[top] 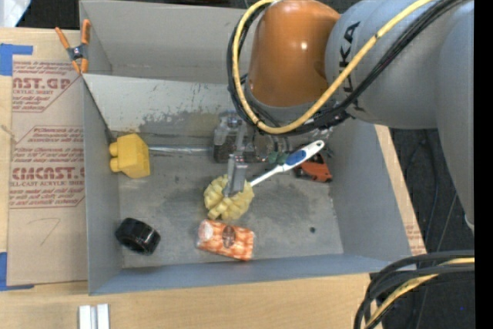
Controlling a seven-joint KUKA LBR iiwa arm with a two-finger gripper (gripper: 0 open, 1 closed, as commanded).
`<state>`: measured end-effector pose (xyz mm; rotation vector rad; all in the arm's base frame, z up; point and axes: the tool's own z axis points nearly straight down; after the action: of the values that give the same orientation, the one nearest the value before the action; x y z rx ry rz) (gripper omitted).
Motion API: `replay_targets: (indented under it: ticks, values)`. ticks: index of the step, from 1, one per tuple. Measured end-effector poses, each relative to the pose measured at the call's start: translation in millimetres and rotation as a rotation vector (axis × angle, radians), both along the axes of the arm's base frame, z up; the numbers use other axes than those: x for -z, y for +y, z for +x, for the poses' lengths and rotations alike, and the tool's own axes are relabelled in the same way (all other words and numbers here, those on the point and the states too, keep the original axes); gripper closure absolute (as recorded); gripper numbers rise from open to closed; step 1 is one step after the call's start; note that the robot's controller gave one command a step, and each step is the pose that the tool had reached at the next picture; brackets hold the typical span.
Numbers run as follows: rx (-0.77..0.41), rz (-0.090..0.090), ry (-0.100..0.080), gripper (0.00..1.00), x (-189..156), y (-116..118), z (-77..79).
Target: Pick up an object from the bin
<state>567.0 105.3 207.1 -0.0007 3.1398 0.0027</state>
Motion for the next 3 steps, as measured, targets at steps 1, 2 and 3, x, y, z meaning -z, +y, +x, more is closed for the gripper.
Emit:
replay_targets:
  ticks: [1, 2, 3]
  values:
    - [0.000, 0.000, 0.000, 0.00, 0.0, 0.0, 0.0]
    - [-0.180, 0.000, -0.003, 0.00, 23.4, -18.4, -1.6]
    - [-0.042, 0.002, -0.003, 0.00, 28.2, -18.5, 2.1]
